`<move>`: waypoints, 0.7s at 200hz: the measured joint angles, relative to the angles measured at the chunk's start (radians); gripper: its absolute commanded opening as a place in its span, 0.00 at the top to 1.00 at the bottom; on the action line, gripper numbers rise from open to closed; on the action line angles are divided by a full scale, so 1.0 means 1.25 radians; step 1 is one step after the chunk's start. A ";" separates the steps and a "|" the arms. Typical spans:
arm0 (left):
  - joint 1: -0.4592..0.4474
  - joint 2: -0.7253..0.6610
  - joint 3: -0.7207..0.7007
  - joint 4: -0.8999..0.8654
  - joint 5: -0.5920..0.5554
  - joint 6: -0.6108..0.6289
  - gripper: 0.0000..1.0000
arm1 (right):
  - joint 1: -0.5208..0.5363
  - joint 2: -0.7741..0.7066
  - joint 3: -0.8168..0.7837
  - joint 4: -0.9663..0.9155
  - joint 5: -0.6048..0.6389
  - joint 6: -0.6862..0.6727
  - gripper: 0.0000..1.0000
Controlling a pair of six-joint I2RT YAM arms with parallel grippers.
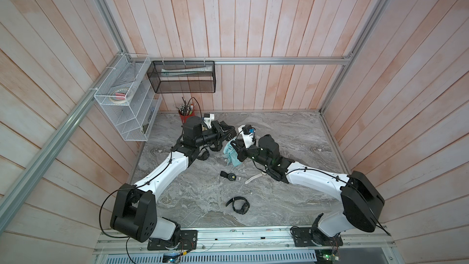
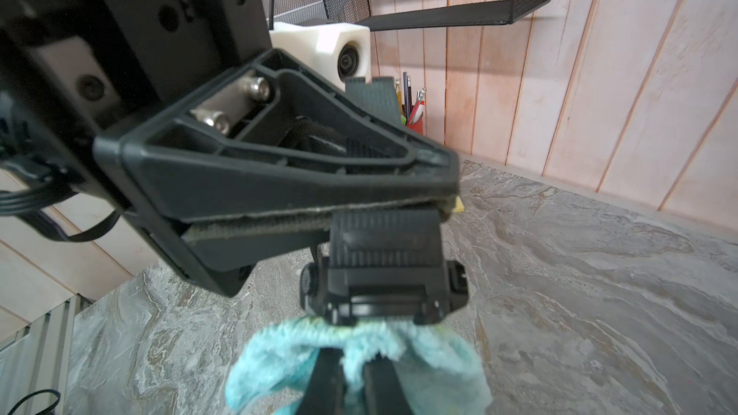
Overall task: Wipe the watch dial
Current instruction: Wipe the dirt from the watch dial.
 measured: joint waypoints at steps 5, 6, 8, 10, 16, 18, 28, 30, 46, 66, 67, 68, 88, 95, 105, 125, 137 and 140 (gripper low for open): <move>-0.003 0.000 -0.001 0.001 0.002 0.002 1.00 | 0.000 -0.005 -0.007 0.004 0.000 0.005 1.00; -0.003 0.000 -0.001 0.001 0.002 0.002 1.00 | 0.000 -0.006 -0.008 0.004 0.000 0.005 1.00; -0.004 0.000 -0.001 0.002 0.003 0.002 1.00 | -0.001 -0.008 -0.010 0.006 0.000 0.007 1.00; -0.005 -0.001 -0.002 0.003 0.003 0.002 1.00 | -0.001 -0.010 -0.013 0.008 0.000 0.009 1.00; -0.006 -0.002 -0.004 0.005 0.005 0.005 1.00 | -0.001 -0.014 -0.019 0.013 0.000 0.013 1.00; -0.006 -0.002 -0.005 0.006 0.006 0.005 1.00 | -0.001 -0.016 -0.021 0.014 0.000 0.014 1.00; -0.007 -0.005 -0.010 0.009 0.009 0.008 1.00 | -0.002 -0.021 -0.032 0.024 0.000 0.025 1.00; -0.007 -0.005 -0.011 0.009 0.009 0.009 1.00 | -0.002 -0.022 -0.034 0.026 0.000 0.027 1.00; -0.008 -0.012 -0.021 0.009 0.011 0.015 1.00 | -0.004 -0.032 -0.052 0.042 -0.001 0.045 1.00; -0.008 -0.019 -0.031 0.009 0.010 0.023 1.00 | -0.013 -0.047 -0.068 0.059 -0.001 0.070 1.00; -0.008 -0.020 -0.031 0.009 0.010 0.023 1.00 | -0.014 -0.048 -0.070 0.060 -0.001 0.072 1.00; -0.008 -0.020 -0.031 0.009 0.009 0.024 1.00 | -0.014 -0.049 -0.070 0.060 -0.001 0.073 1.00; -0.008 -0.024 -0.036 0.009 0.002 0.032 1.00 | -0.031 -0.064 -0.086 0.079 -0.004 0.104 1.00; -0.008 -0.024 -0.036 0.009 -0.001 0.033 1.00 | -0.036 -0.067 -0.089 0.084 -0.006 0.114 1.00; -0.009 -0.024 -0.036 0.009 -0.007 0.034 1.00 | -0.043 -0.067 -0.089 0.085 -0.008 0.128 1.00; -0.009 -0.024 -0.036 0.006 -0.011 0.034 1.00 | -0.048 -0.067 -0.086 0.077 -0.008 0.140 1.00; -0.009 -0.024 -0.036 0.005 -0.014 0.034 1.00 | -0.048 -0.063 -0.074 0.057 -0.006 0.144 1.00; -0.009 -0.024 -0.036 0.006 -0.017 0.034 1.00 | -0.048 -0.060 -0.069 0.050 -0.006 0.146 1.00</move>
